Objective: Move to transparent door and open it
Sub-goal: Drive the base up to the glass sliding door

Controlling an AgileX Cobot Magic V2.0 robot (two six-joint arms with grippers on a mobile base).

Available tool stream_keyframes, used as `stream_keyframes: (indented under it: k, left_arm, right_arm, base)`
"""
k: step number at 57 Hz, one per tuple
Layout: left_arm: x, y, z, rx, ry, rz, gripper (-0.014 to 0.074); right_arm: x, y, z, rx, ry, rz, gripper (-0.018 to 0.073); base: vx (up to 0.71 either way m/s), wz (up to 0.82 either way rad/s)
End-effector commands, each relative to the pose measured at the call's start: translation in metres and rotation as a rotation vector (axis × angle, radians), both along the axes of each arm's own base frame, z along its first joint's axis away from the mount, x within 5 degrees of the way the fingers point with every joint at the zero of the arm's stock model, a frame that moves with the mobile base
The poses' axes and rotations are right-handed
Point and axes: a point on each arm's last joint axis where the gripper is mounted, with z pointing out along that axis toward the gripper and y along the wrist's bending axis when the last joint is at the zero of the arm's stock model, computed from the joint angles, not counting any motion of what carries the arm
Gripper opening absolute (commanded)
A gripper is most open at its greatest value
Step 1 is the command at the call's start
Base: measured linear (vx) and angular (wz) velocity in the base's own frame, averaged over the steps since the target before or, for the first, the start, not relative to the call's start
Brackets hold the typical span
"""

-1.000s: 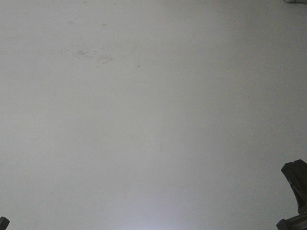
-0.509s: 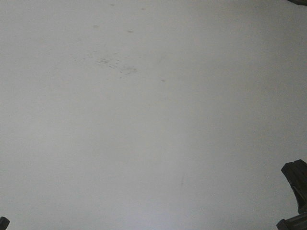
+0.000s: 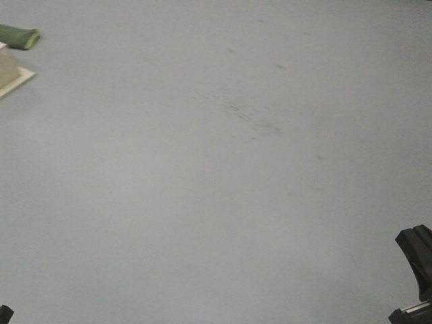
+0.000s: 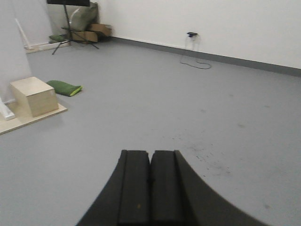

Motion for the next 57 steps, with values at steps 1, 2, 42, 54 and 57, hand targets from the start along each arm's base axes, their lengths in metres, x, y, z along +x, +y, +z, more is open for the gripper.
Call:
stream_keyframes:
  k: [1, 2, 42, 54, 57]
  left_arm:
    - [-0.0005, 0.0008, 0.0039, -0.028, -0.079, 0.004, -0.0006]
    - [-0.0005, 0.0008, 0.0039, -0.028, -0.079, 0.004, -0.0006]
    - [-0.0005, 0.0008, 0.0039, -0.028, -0.079, 0.004, -0.0006]
    - [-0.0005, 0.0008, 0.0039, -0.028, -0.079, 0.004, -0.0006]
    - [-0.0005, 0.0008, 0.0039, -0.028, -0.079, 0.004, -0.0006]
  right_arm:
    - [-0.0002, -0.0007, 0.0066, 0.018, -0.091, -0.009, 0.0001]
    - [-0.0002, -0.0007, 0.0066, 0.018, -0.091, -0.009, 0.0001]
    - [-0.0002, -0.0007, 0.0066, 0.018, -0.091, -0.009, 0.0001]
    - [-0.0002, -0.0007, 0.0066, 0.018, -0.091, -0.009, 0.0001]
    - [-0.0002, -0.0007, 0.0067, 0.018, -0.092, -0.009, 0.0001]
  base:
    - [0.50, 0.71]
    - [0.50, 0.71]
    - [0.49, 0.61]
    - [0.48, 0.57]
    - [0.49, 0.58]
